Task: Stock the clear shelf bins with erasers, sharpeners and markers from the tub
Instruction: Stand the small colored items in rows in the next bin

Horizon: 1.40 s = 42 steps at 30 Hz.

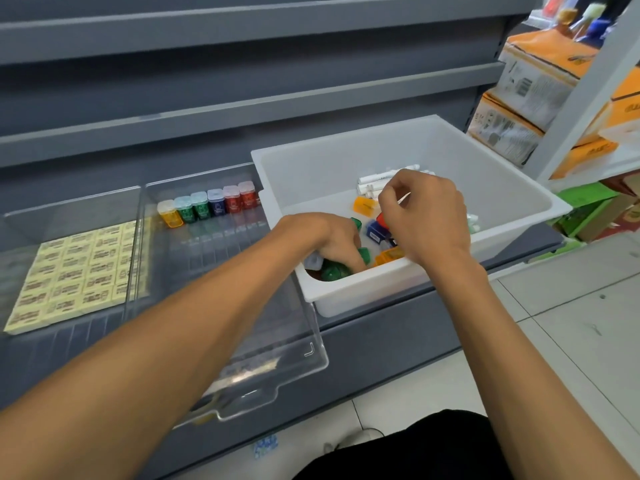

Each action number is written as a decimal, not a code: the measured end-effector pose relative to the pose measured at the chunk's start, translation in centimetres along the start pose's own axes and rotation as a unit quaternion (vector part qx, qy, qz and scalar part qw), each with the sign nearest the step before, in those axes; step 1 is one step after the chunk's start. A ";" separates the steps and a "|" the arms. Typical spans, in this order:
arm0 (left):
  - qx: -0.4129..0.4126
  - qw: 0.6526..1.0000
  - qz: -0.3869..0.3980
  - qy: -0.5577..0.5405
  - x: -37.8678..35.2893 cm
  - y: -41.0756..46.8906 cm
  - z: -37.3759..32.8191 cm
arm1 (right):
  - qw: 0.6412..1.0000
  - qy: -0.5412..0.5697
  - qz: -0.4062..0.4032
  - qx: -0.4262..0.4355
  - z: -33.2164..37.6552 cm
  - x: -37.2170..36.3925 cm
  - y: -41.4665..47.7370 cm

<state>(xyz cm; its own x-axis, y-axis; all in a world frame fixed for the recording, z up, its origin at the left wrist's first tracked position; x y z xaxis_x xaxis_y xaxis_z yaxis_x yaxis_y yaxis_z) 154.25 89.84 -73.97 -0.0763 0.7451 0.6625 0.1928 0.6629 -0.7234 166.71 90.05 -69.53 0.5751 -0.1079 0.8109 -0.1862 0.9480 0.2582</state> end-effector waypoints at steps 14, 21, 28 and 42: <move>0.021 0.998 0.011 0.055 -0.2 -0.9 -0.1 | 1.000 0.003 -0.025 -0.009 0.0 0.1 0.0; 0.035 0.995 0.060 0.070 -0.4 -0.5 0.1 | 1.000 0.001 -0.026 -0.013 0.0 0.0 0.0; 0.038 0.996 0.056 0.052 -0.9 -0.2 0.4 | 1.000 0.008 -0.021 -0.015 -0.1 -0.1 0.0; -0.073 0.904 -0.418 -0.060 2.7 -4.8 0.0 | 0.997 0.064 -0.038 -0.016 0.1 1.1 -0.4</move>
<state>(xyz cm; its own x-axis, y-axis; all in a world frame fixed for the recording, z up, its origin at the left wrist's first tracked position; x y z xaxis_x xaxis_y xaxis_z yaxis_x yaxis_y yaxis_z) 153.14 88.65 -68.70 -0.3595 -0.0023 0.9332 0.1451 0.9877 0.0583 167.35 89.53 -68.73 0.6838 -0.1436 0.7154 -0.1126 0.9479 0.2979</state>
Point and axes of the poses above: each hand's wrist, its own y-axis towards the middle knuckle, its own x-axis out of the back of the hand, z = x × y, the point moved 5 cm from there along y, towards the middle knuckle, and after that the axes turned 12 degrees about z, right-handed, at the moved point
